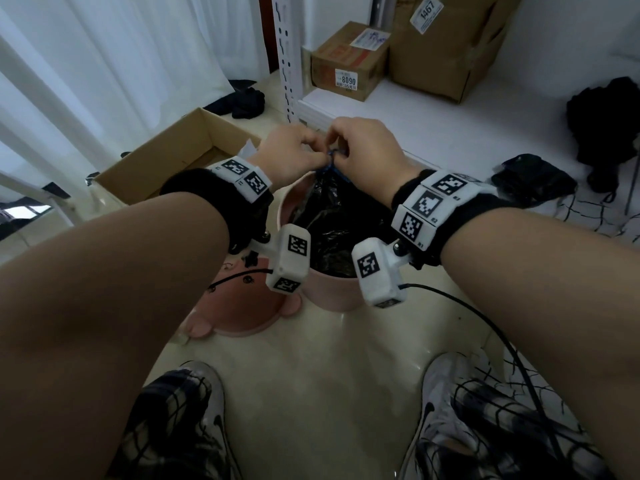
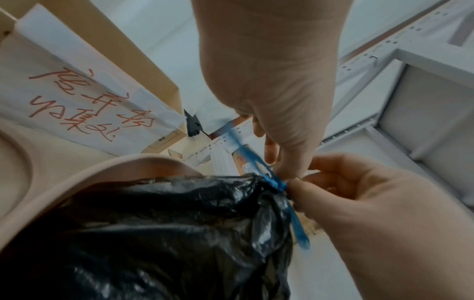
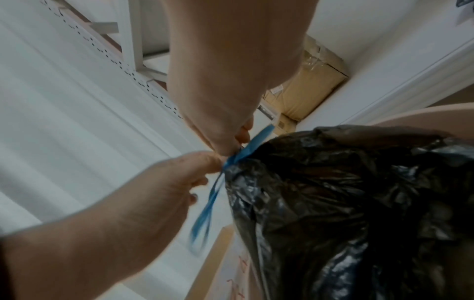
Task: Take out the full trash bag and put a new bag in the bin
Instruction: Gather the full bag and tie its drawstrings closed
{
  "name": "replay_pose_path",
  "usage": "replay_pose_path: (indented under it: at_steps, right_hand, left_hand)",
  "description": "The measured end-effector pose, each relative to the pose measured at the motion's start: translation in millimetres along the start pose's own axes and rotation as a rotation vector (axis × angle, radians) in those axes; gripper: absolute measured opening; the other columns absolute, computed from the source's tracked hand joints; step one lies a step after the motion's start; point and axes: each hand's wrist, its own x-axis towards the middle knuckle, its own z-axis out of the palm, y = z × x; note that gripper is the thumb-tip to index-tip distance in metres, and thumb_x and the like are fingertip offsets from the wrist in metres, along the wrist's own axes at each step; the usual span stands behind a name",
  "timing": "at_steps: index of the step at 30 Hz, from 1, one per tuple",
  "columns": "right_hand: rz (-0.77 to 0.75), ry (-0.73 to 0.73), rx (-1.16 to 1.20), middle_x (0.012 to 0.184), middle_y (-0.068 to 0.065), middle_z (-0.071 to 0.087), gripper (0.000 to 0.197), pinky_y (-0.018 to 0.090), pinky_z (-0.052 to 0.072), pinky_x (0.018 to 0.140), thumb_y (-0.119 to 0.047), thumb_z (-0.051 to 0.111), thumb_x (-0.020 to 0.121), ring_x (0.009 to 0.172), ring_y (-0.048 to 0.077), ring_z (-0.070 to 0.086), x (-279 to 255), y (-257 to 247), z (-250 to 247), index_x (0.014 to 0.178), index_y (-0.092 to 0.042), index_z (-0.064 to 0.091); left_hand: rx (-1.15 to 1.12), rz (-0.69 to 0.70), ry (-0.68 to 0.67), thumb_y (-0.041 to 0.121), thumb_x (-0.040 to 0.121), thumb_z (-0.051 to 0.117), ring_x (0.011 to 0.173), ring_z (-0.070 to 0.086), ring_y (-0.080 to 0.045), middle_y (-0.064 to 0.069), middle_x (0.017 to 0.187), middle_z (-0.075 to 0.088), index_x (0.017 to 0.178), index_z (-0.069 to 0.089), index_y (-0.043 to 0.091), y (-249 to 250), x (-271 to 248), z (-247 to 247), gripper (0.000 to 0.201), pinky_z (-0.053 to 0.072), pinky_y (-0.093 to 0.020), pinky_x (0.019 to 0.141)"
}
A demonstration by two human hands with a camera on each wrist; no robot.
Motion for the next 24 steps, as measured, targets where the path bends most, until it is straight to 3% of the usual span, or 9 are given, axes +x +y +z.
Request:
replay_pose_path:
  at_steps: [3, 7, 9, 11, 13, 15, 19, 22, 24]
  right_hand:
    - [0.017, -0.024, -0.105, 0.114, 0.015, 0.06, 0.027, 0.036, 0.041, 0.083, -0.011, 0.047, 0.089, 0.106, 0.032, 0.054, -1, 2, -1, 0.11, -0.009, 0.064]
    - [0.038, -0.013, -0.175, 0.113, 0.016, 0.061, 0.026, 0.041, 0.044, 0.083, -0.014, 0.042, 0.094, 0.104, 0.035, 0.056, -4, 9, -2, 0.111, -0.007, 0.06]
    - [0.017, -0.01, -0.212, 0.111, 0.016, 0.063, 0.024, 0.041, 0.042, 0.078, -0.018, 0.041, 0.096, 0.1, 0.036, 0.057, -7, 13, -2, 0.113, -0.008, 0.055]
    - [-0.036, -0.021, -0.285, 0.108, 0.017, 0.064, 0.025, 0.04, 0.038, 0.069, -0.02, 0.04, 0.097, 0.095, 0.038, 0.059, -10, 13, 0, 0.115, -0.007, 0.051]
    - [-0.08, -0.039, -0.322, 0.107, 0.019, 0.063, 0.025, 0.038, 0.03, 0.066, -0.02, 0.04, 0.097, 0.093, 0.039, 0.06, -9, 12, 2, 0.115, -0.005, 0.049]
    - [-0.093, -0.045, -0.327, 0.107, 0.021, 0.063, 0.024, 0.037, 0.027, 0.066, -0.019, 0.041, 0.097, 0.095, 0.039, 0.059, -6, 10, 3, 0.114, -0.003, 0.05]
    - [-0.054, -0.023, -0.326, 0.106, 0.021, 0.062, 0.027, 0.037, 0.034, 0.069, -0.025, 0.045, 0.096, 0.099, 0.037, 0.056, -4, 14, -3, 0.111, -0.005, 0.055]
    - [-0.043, -0.043, -0.291, 0.104, 0.021, 0.061, 0.028, 0.038, 0.036, 0.07, -0.029, 0.047, 0.096, 0.097, 0.038, 0.056, -8, 18, -5, 0.108, -0.007, 0.058]
    - [-0.015, -0.098, -0.25, 0.103, 0.022, 0.061, 0.028, 0.038, 0.038, 0.071, -0.03, 0.049, 0.094, 0.097, 0.038, 0.056, -12, 28, -6, 0.105, -0.006, 0.059]
  left_hand:
    - [0.156, 0.058, 0.05, 0.024, 0.079, 0.067, 0.097, 0.057, -0.022, -0.009, 0.101, 0.067, 0.088, 0.071, 0.013, 6, 2, 3, 0.014, 0.039, -0.031, 0.092]
    - [-0.028, 0.074, 0.004, 0.015, 0.088, 0.06, 0.07, 0.055, -0.008, -0.003, 0.076, 0.064, 0.096, 0.068, -0.001, 10, 1, 6, 0.019, 0.043, -0.014, 0.07]
    - [-0.184, 0.036, -0.027, 0.013, 0.09, 0.059, 0.069, 0.057, -0.009, 0.004, 0.068, 0.061, 0.106, 0.063, -0.002, 4, -1, 4, 0.022, 0.05, -0.023, 0.079]
    - [-0.201, 0.065, -0.085, 0.008, 0.089, 0.06, 0.077, 0.059, -0.009, 0.003, 0.074, 0.064, 0.116, 0.061, 0.001, 0, -3, 2, 0.028, 0.049, -0.026, 0.088]
    - [-0.074, 0.137, -0.134, 0.006, 0.088, 0.062, 0.086, 0.057, -0.009, -0.004, 0.089, 0.066, 0.115, 0.064, 0.003, 0, -3, 2, 0.027, 0.045, -0.013, 0.086]
    - [0.07, 0.193, -0.124, 0.008, 0.088, 0.061, 0.079, 0.055, -0.009, -0.002, 0.085, 0.063, 0.107, 0.066, 0.002, 1, -2, 1, 0.021, 0.039, -0.003, 0.072]
    - [0.3, 0.272, -0.019, 0.021, 0.092, 0.055, 0.081, 0.056, -0.02, -0.008, 0.089, 0.066, 0.099, 0.067, 0.006, 1, -2, -2, 0.02, 0.041, -0.03, 0.073]
    - [0.438, 0.376, 0.017, 0.026, 0.09, 0.046, 0.078, 0.052, -0.025, -0.01, 0.083, 0.058, 0.088, 0.062, 0.004, 10, -5, -3, 0.027, 0.034, -0.029, 0.066]
    - [0.59, 0.439, -0.047, 0.03, 0.083, 0.037, 0.077, 0.049, -0.025, -0.009, 0.08, 0.051, 0.079, 0.054, 0.004, 11, -9, -1, 0.031, 0.03, -0.031, 0.066]
